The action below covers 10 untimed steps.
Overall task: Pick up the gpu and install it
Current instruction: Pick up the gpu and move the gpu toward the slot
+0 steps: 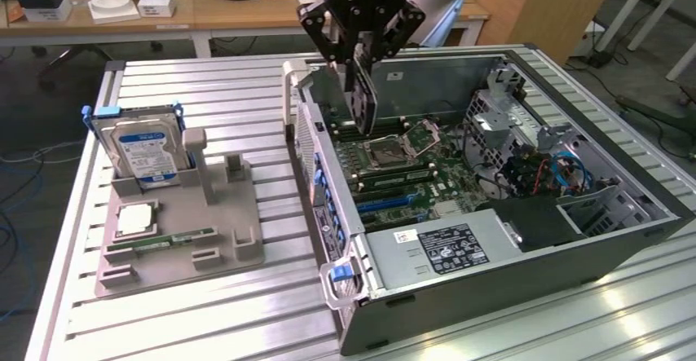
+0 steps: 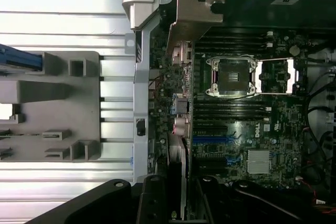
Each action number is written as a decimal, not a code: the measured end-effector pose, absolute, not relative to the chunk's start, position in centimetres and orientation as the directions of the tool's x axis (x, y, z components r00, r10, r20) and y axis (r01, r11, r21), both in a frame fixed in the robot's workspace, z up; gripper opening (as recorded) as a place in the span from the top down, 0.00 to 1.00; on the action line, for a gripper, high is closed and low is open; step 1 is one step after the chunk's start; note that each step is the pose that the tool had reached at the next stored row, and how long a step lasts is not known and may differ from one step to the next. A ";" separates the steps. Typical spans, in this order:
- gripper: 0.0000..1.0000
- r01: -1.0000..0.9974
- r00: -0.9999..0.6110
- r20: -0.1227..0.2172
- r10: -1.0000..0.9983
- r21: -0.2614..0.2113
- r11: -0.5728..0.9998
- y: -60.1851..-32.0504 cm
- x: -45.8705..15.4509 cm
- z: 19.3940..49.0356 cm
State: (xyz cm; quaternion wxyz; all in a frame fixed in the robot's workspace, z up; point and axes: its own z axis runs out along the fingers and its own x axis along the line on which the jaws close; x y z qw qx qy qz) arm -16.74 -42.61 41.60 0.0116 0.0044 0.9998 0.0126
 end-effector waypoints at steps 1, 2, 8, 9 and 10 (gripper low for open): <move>0.73 0.009 -1.000 -0.023 0.010 0.025 1.000 -42.6 -16.6 41.6; 0.73 0.009 -1.000 -0.023 0.010 0.025 1.000 -42.6 -16.4 41.6; 0.73 0.009 -1.000 -0.023 0.009 0.025 1.000 -42.6 -15.5 41.6; 0.73 0.009 -1.000 -0.023 0.009 0.025 1.000 -42.6 -15.4 41.6; 0.73 0.009 -1.000 -0.023 0.009 0.025 1.000 -42.6 -15.3 41.6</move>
